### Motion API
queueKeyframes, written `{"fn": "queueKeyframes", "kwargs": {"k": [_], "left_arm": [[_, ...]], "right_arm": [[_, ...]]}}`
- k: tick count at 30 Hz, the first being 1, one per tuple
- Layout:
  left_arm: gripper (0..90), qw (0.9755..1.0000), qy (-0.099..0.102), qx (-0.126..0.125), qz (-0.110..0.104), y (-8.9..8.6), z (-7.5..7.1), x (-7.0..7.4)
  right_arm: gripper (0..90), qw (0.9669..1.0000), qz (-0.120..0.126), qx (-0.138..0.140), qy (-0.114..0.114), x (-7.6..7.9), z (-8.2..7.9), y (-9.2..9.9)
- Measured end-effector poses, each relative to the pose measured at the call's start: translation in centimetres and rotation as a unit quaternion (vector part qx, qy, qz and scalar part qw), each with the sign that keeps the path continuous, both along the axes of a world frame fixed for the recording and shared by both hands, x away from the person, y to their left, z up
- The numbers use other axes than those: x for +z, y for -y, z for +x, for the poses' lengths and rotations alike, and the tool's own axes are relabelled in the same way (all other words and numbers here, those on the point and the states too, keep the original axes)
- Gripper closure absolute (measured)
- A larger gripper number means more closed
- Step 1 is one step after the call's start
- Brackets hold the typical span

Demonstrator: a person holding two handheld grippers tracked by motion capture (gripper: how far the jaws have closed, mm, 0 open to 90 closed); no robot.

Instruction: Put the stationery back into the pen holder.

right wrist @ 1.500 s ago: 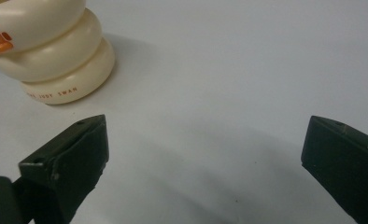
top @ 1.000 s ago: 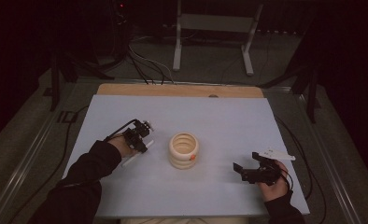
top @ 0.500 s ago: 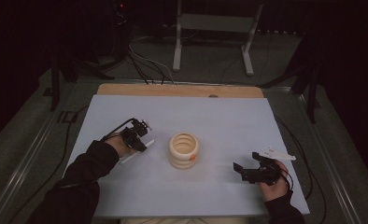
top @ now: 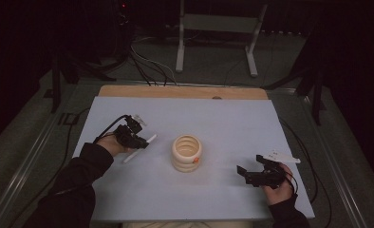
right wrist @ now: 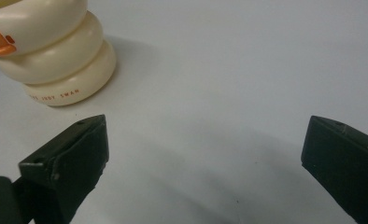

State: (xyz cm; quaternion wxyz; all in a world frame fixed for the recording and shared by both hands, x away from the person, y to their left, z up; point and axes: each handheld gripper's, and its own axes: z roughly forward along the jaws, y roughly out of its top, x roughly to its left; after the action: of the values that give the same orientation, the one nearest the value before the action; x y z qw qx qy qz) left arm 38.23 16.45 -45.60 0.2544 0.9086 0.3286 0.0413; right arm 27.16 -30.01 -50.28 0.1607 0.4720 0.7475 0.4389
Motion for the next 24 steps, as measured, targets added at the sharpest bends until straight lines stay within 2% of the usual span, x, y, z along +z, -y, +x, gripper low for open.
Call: {"fn": "queueKeyframes", "kwargs": {"k": [2,3,4,5,6,7,8,10,15,17,20,21,22,23,24], "left_arm": [[79.8,0.9999,0.002,0.004,-0.015,-0.1,-0.1,0.2],[79.7,0.9999,0.002,0.004,-0.015,-0.1,-0.1,0.2],[79.7,0.9993,0.0,0.009,-0.037,-0.3,-0.2,0.5],[79.8,0.9991,0.002,0.009,-0.041,-0.4,-0.2,0.7],[79.8,0.9985,0.003,0.012,-0.053,-0.4,-0.3,0.8],[79.8,0.9985,0.003,0.012,-0.053,-0.4,-0.3,0.8],[79.8,0.9976,0.005,0.013,-0.068,-0.4,-0.4,1.2],[79.8,0.9964,0.008,0.014,-0.083,-0.5,-0.5,1.5],[79.8,0.9925,0.019,0.015,-0.12,-0.4,-1.0,2.5],[79.8,0.9897,0.021,0.014,-0.141,-0.3,-1.1,3.0],[79.8,0.9873,0.03,0.012,-0.156,-0.1,-1.3,3.7],[79.8,0.9873,0.03,0.012,-0.156,-0.1,-1.3,3.7],[79.8,0.9847,0.044,0.011,-0.168,0.1,-1.5,4.2],[79.7,0.9834,0.044,0.013,-0.176,0.2,-1.5,4.4],[79.8,0.9828,0.051,0.015,-0.177,0.3,-1.6,4.6]], "right_arm": [[0.5,1.0,0.0,0.0,-0.001,0.0,0.0,0.0],[0.5,1.0,-0.001,0.0,0.0,0.0,0.0,0.0],[0.5,1.0,0.0,0.001,-0.001,0.0,0.0,0.0],[0.5,1.0,0.0,0.001,-0.001,0.0,0.0,0.0],[0.5,1.0,0.0,0.001,-0.001,0.0,0.0,0.0],[0.5,1.0,0.0,0.001,-0.001,0.0,0.0,0.0],[0.5,1.0,0.001,0.0,-0.001,0.0,0.0,0.0],[0.5,1.0,0.001,0.001,0.0,0.0,0.0,0.0],[0.5,1.0,0.002,0.002,0.0,0.0,0.0,0.0],[0.5,1.0,0.002,0.002,0.001,0.0,0.0,0.0],[0.5,1.0,0.002,0.002,0.0,0.0,0.0,0.0],[0.5,1.0,0.003,0.002,0.0,0.0,0.0,0.0],[0.5,1.0,0.004,0.003,0.001,0.0,0.0,0.0],[0.5,1.0,0.004,0.004,0.001,0.0,0.0,-0.1],[0.5,1.0,0.004,0.004,0.001,0.0,0.0,0.0]]}}
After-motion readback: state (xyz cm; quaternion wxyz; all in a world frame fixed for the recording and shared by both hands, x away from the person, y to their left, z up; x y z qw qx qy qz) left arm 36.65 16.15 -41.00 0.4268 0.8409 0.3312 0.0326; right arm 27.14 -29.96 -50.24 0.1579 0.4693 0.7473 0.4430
